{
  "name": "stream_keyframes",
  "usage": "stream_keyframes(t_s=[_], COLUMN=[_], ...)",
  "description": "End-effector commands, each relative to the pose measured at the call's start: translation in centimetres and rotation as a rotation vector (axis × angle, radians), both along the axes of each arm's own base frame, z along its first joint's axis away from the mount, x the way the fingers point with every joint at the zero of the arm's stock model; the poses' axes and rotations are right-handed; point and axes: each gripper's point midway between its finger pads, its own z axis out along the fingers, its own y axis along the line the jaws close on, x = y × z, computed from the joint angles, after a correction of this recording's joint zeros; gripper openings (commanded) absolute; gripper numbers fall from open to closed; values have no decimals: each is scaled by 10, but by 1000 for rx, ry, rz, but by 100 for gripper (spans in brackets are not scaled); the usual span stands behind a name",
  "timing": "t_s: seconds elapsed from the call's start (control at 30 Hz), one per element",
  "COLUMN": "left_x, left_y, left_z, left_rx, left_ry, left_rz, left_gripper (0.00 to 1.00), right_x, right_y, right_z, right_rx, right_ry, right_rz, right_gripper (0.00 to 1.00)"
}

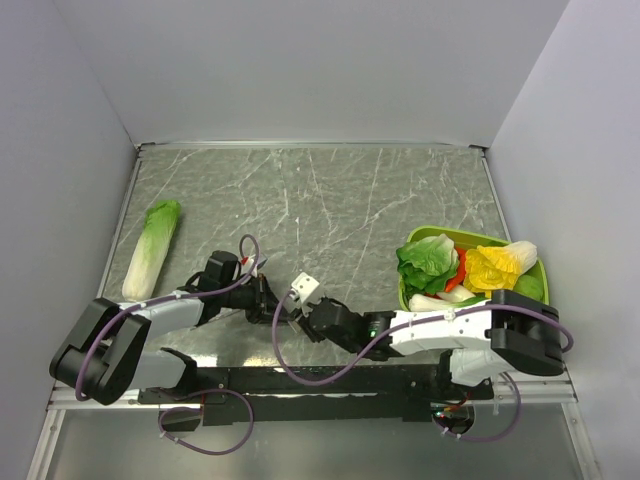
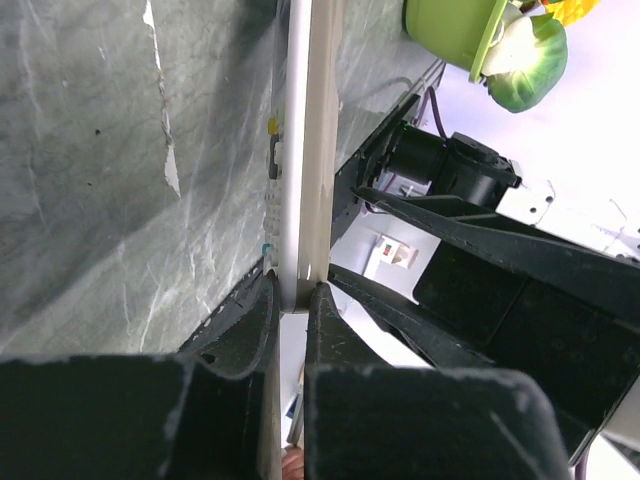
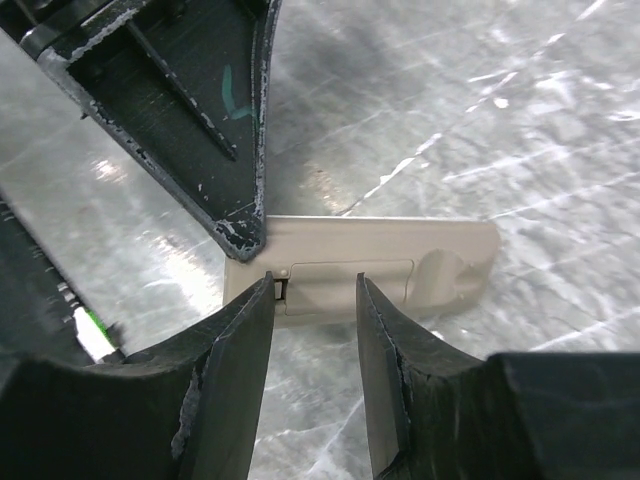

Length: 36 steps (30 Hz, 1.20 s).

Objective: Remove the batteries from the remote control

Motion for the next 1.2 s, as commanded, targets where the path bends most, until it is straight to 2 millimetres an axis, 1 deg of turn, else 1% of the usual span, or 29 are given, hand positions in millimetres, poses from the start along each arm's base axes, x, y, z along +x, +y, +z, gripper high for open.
stream_keyframes(t_s=[0.0, 0.17, 0.2, 0.37, 0.5, 0.6, 0.63, 0.67, 0.7, 0.8, 0.83, 1.17], left_x=[-7, -7, -7, -7, -7, -7, -7, -7, -7, -7, -7, -7], left_y=[-5, -5, -5, -5, -5, -5, -5, -5, -5, -5, -5, -6], left_z=[14, 14, 13, 13, 13, 13, 13, 13, 12, 13, 12, 12], left_rx=[-55, -57, -56, -55, -53, -51, -51, -51, -50, -51, -49, -48], left_ry=[13, 17, 17, 14, 11, 12, 12, 12, 13, 10, 14, 11], left_rz=[-47, -50, -50, -48, -49, -48, -48, -48, -48, -50, -48, -50], left_gripper=[1, 1, 1, 1, 1, 1, 1, 1, 1, 1, 1, 1], right_x=[15, 19, 18, 17, 19, 19, 17, 18, 18, 18, 19, 23], right_y=[-10, -14, -12, -10, -14, -12, -12, -10, -9, -5, -8, -14], right_z=[-1, 5, 7, 6, 7, 11, 9, 12, 9, 10, 9, 13], right_rx=[-93, -117, -122, -154, -185, -195, -217, -216, -229, -233, -254, -298], right_ry=[-103, -156, -164, -190, -218, -238, -243, -247, -249, -256, -257, -286], right_rz=[-99, -135, -134, -144, -171, -180, -174, -180, -180, -185, -190, -235], right_gripper=[46, 46, 46, 46, 46, 46, 46, 46, 46, 46, 46, 45])
